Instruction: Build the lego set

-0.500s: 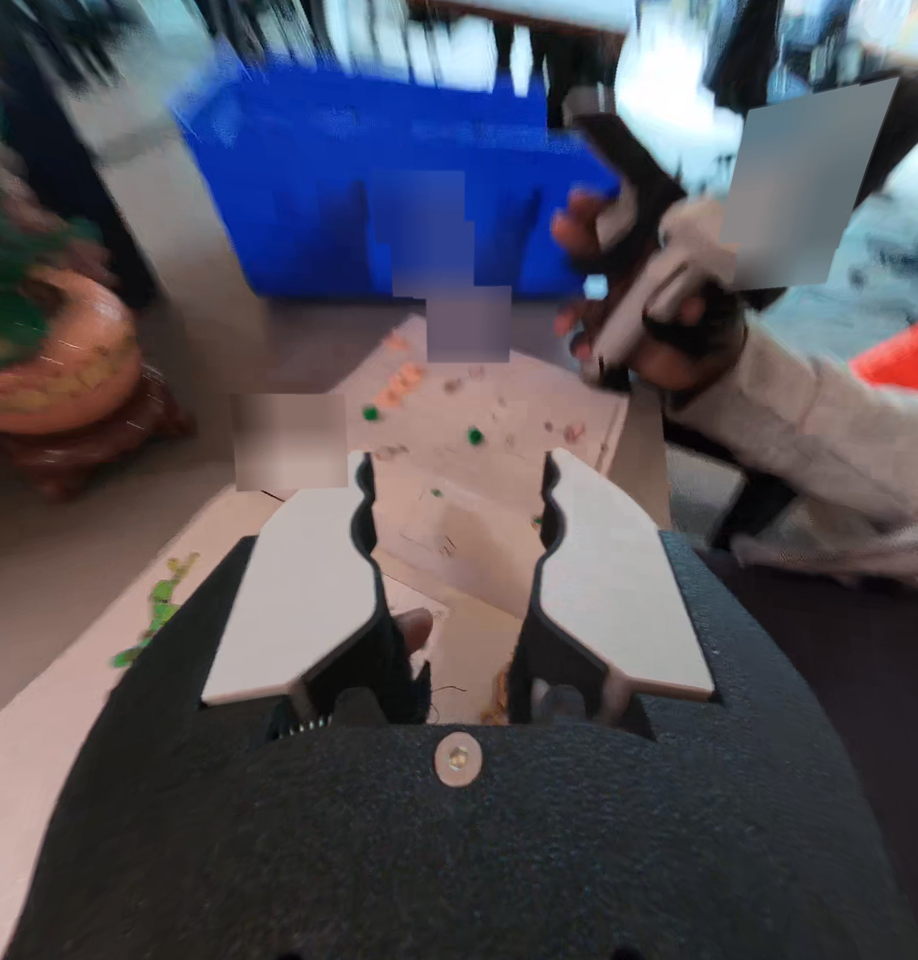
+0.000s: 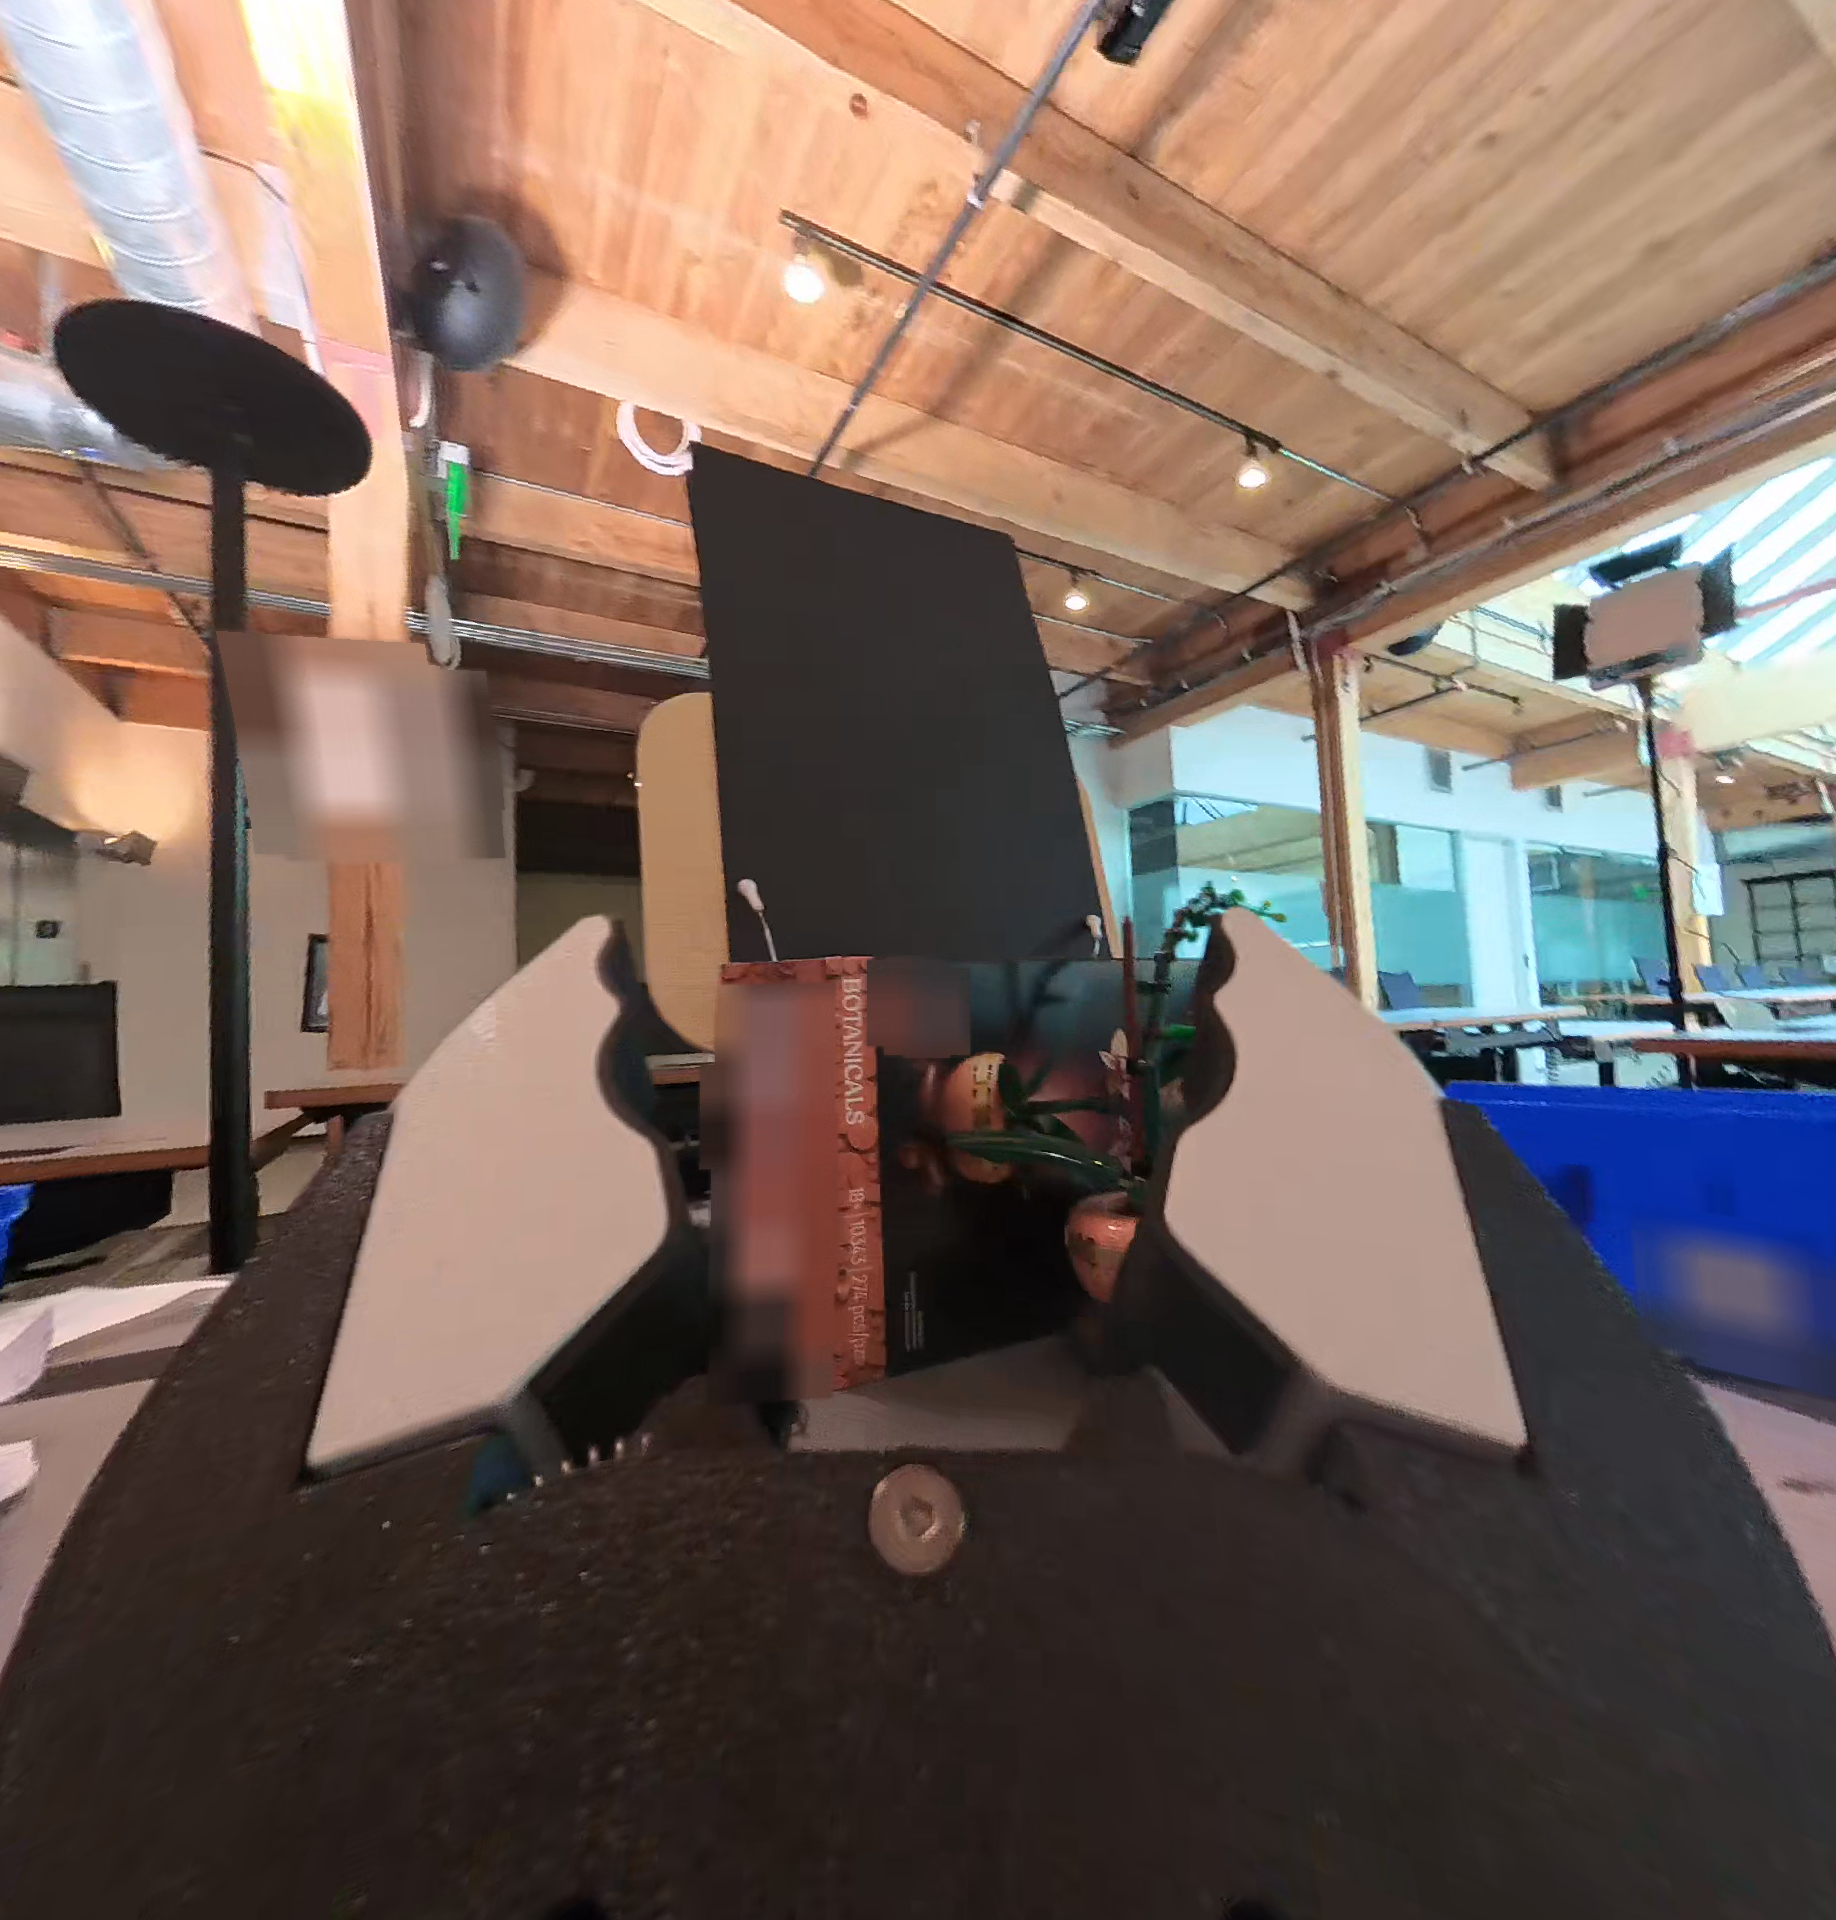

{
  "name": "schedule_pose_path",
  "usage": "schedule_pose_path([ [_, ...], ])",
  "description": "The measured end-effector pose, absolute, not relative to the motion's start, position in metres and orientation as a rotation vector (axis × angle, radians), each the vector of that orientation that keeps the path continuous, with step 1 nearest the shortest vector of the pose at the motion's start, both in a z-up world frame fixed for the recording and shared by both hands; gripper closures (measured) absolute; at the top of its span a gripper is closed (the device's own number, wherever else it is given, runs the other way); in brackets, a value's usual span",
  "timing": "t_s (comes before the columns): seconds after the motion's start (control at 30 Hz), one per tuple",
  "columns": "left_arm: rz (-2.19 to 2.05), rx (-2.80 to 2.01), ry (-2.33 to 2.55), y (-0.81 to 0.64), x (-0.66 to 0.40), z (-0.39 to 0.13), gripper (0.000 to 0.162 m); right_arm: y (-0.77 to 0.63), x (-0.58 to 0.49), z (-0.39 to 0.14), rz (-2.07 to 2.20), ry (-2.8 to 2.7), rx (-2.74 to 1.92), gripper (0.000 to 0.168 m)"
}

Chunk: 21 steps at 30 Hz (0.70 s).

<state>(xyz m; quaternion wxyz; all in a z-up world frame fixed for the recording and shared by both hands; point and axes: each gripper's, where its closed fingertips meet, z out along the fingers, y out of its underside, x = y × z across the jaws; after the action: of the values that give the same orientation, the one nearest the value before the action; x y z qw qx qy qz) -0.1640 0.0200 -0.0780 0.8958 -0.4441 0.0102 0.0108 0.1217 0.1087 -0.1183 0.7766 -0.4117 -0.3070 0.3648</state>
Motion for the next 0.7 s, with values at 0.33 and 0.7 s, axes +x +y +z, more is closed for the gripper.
schedule_pose_path([
  [0.33, 0.002, -0.88, -0.03, 0.016, -0.17, -0.074, 0.044, 0.11, 0.134, -0.105, 0.773, -0.531, -0.841, 0.086],
  [0.7, -0.037, -0.993, 0.153, 0.029, -0.135, -0.08, 0.078, 0.093, 0.116, -0.116, 0.691, -0.743, -0.868, 0.138],
])
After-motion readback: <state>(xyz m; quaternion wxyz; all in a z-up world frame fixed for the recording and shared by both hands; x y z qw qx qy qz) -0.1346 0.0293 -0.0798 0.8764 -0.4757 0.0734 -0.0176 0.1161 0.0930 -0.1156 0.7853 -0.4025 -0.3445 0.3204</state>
